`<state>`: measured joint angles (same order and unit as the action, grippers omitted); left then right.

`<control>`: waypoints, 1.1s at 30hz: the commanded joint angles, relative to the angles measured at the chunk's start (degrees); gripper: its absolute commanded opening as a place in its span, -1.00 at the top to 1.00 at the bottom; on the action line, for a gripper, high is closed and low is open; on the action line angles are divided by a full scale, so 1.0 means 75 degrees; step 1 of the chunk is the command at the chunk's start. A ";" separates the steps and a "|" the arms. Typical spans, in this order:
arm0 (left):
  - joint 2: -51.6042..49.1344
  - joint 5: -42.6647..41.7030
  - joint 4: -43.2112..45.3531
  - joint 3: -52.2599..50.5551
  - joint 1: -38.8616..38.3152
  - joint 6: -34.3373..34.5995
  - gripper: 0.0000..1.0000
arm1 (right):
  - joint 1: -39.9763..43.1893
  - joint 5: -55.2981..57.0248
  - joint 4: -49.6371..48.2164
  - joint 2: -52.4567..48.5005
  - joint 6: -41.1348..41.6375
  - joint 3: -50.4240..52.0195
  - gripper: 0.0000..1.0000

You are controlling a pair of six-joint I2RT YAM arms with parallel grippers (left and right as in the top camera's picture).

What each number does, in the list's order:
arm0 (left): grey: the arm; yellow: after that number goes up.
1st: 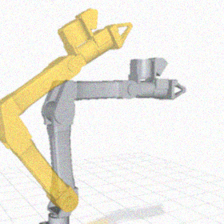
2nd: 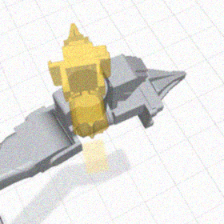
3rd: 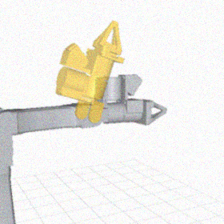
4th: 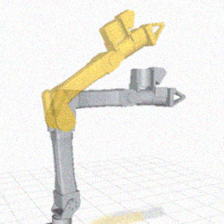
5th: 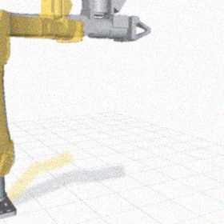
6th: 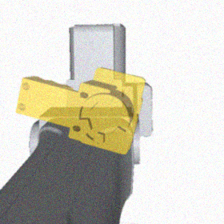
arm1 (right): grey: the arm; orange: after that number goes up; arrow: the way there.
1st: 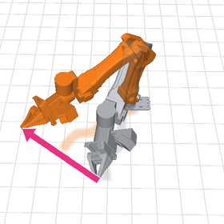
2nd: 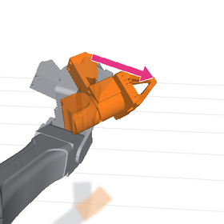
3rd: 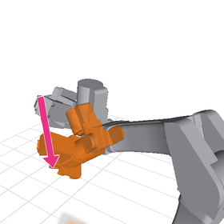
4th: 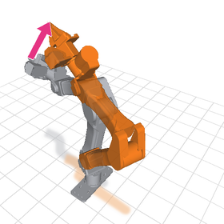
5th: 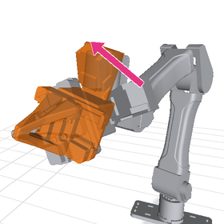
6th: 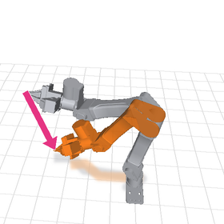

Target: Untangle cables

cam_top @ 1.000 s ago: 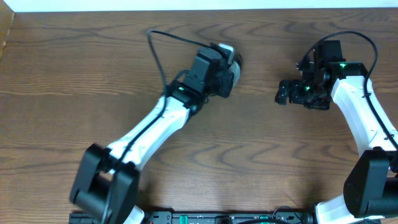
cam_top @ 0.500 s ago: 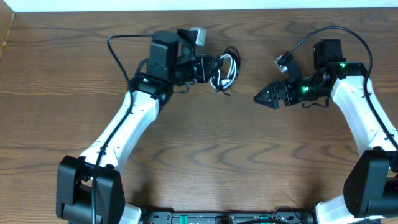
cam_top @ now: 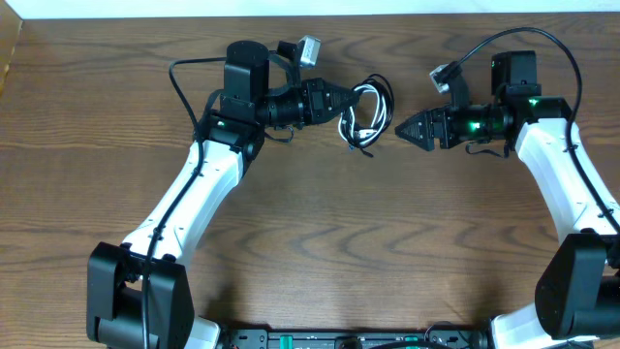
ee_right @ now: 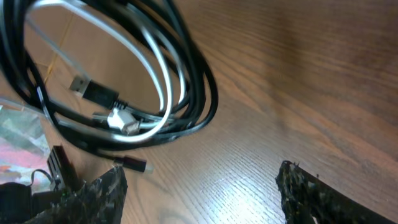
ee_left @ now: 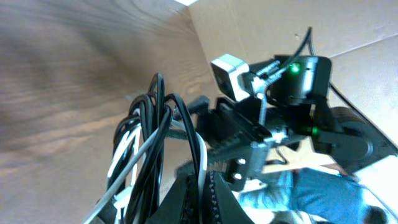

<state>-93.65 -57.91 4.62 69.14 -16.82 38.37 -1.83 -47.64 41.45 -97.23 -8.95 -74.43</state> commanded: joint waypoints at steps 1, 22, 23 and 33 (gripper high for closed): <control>0.0058 -0.0597 0.0119 0.0070 0.0012 0.0562 0.85 | -0.0195 -0.0184 -0.0117 -0.0023 0.0254 0.0020 -0.47; 0.0073 -0.1629 0.0717 0.0070 0.0012 0.1789 0.85 | -0.0941 0.0367 -0.2495 -0.0026 0.1084 0.0638 0.92; 0.0073 -0.1626 0.0717 0.0070 0.0012 0.1786 0.86 | -0.0941 0.0440 -0.2498 -0.0026 0.1166 0.0670 0.97; 0.0073 -0.1163 0.0650 0.0061 0.0192 0.0510 0.85 | -0.0192 0.1425 -0.1105 -0.0020 0.1955 0.0676 0.98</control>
<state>-93.67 -67.18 9.30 69.12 -16.56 47.24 -7.57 -41.28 30.61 -97.23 3.70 -69.93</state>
